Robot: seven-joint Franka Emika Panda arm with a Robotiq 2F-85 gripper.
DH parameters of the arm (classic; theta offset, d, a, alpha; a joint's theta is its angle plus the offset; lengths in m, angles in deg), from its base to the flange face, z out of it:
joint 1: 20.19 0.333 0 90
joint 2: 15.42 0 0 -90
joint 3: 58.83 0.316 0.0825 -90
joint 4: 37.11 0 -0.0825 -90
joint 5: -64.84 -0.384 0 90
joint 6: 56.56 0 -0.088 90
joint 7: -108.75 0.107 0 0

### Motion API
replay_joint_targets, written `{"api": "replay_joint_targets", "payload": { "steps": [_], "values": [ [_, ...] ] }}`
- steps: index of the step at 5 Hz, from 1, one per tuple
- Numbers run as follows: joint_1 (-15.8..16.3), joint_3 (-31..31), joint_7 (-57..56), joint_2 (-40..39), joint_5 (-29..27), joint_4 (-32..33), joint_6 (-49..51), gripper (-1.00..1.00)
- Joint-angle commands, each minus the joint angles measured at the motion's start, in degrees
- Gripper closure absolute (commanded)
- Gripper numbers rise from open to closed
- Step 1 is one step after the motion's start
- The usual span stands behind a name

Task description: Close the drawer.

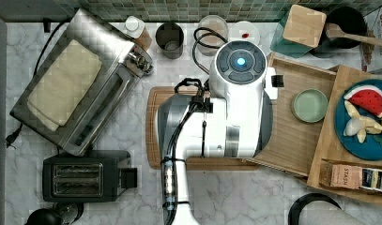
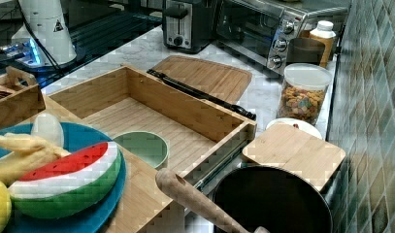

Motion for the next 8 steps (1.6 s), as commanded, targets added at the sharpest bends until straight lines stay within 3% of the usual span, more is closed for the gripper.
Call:
{"api": "replay_joint_targets", "payload": {
  "steps": [1, 3, 4, 6, 7, 8],
  "values": [
    [-0.1, -0.1, 0.0, 0.0, 0.3, 0.6, 0.0, 1.00],
    [0.6, 1.4, -17.0, -3.7, 0.9, 1.4, -7.9, 1.00],
    [2.6, 2.5, -16.2, -8.8, 4.4, -3.7, -6.2, 1.00],
    [4.8, 2.4, -12.1, -12.0, 12.3, -1.7, -14.9, 1.00],
    [3.9, 2.1, -13.6, -14.4, 12.4, -3.1, -13.7, 1.00],
    [3.8, 1.4, -14.4, -14.5, 14.8, 0.3, -18.6, 1.00]
  ]
}}
